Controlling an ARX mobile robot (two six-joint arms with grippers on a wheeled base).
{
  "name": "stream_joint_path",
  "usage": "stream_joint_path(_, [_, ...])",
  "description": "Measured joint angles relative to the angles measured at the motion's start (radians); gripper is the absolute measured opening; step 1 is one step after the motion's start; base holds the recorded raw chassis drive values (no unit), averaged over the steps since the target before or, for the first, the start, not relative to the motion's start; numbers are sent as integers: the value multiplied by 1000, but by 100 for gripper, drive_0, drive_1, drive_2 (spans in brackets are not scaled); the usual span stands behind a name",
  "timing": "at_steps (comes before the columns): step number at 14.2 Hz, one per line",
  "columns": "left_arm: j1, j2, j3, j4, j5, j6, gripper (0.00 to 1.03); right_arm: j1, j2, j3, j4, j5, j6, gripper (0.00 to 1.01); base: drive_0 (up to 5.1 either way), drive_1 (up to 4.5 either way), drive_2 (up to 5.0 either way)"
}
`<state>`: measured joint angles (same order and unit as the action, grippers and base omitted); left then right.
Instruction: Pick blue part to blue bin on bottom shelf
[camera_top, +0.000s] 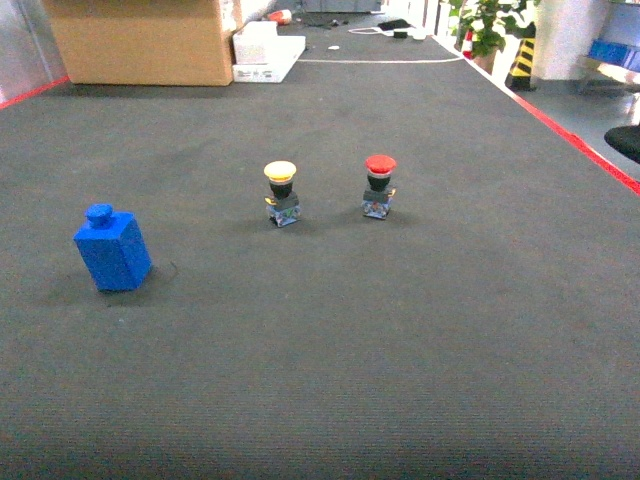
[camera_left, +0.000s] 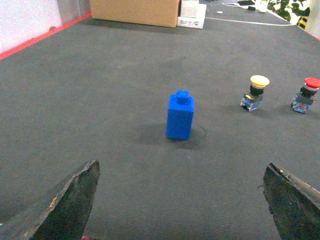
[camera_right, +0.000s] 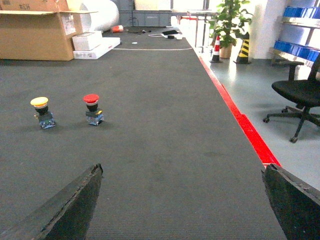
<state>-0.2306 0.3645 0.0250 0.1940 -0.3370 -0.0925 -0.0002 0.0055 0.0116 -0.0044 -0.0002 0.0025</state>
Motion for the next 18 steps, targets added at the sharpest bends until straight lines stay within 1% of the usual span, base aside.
stream_joint_path(1, [-3,208,-1,213,-18,-6,98,-1,0,0,0,0,0,98,0,0,0])
stream_joint_path(2, [23,397,14,383,-11,-12,98,0,0,0,-1,0,0,98,0,0,0])
stream_joint_path(3, [62,704,89,636,21,-16,98,0,0,0,0,0,0,98,0,0,0])
stream_joint_path(4, [91,1144,280,883,62,-16,98,0,0,0,-1,0,0,98,0,0,0])
stream_joint_path(5, [110,1390,394,846,89,-13,98,0,0,0,-1,0,0,98,0,0,0])
stream_joint_path(6, [117,1450,436,835,97,-12,98,0,0,0,-1,0,0,98,0,0,0])
stream_joint_path(9, [153,1552,586,809,116,-4,98,0,0,0,-1,0,0,98,0,0,0])
stream_joint_path(11, [163,1618,646,777,149,14,98,0,0,0,-1,0,0,98,0,0,0])
stream_joint_path(13, [163,1662,704,748,174,16,98,0,0,0,0,0,0,98,0,0,0])
stream_joint_path(15, [163,1696,738,750,200,16,98,0,0,0,-1,0,0,98,0,0,0])
stream_joint_path(18, [175,1751,770,750,205,14,98,0,0,0,-1,0,0,98,0,0,0])
